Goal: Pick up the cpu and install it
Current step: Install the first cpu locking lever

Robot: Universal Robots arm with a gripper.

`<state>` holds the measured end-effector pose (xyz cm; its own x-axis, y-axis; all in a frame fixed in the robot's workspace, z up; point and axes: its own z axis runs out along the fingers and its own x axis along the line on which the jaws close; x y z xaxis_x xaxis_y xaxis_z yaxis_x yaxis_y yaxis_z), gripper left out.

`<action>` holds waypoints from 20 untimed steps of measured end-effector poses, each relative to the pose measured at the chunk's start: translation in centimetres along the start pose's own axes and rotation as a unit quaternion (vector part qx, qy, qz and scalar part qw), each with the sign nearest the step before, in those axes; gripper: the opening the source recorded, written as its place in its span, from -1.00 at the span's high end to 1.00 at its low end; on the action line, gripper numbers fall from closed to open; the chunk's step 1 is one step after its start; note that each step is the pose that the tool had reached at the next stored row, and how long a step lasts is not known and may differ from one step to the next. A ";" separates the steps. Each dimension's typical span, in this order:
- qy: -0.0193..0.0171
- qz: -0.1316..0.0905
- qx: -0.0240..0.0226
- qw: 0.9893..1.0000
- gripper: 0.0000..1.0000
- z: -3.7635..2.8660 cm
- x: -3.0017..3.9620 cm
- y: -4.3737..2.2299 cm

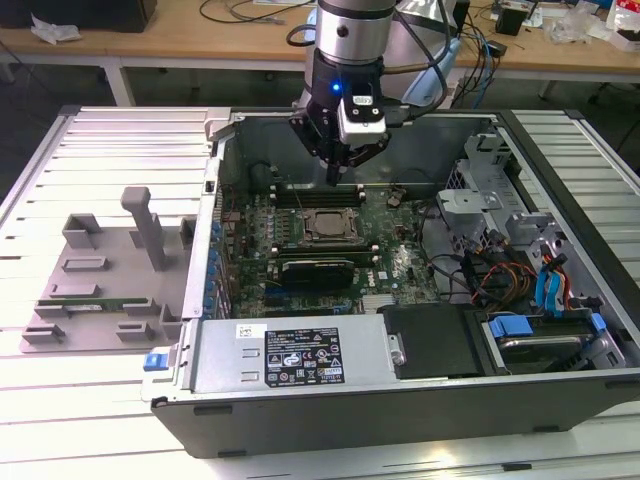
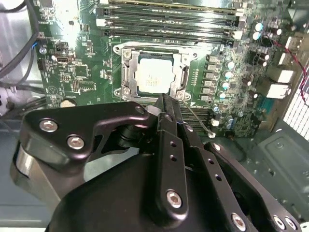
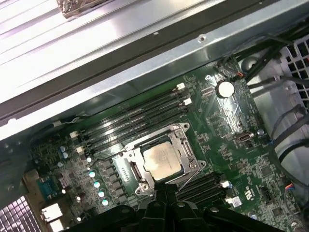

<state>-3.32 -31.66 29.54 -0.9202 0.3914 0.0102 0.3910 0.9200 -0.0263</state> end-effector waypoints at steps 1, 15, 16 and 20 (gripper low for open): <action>0.000 -0.016 0.000 1.000 0.79 0.00 0.00 0.00; -0.004 -0.154 0.000 0.988 0.79 0.00 0.00 0.01; -0.003 -0.159 -0.002 0.987 0.79 0.00 0.00 0.01; -0.003 -0.196 -0.005 0.981 0.79 0.01 0.00 0.01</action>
<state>-3.32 -31.66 29.54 -0.9999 0.0081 0.0114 0.0079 0.9999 -0.0117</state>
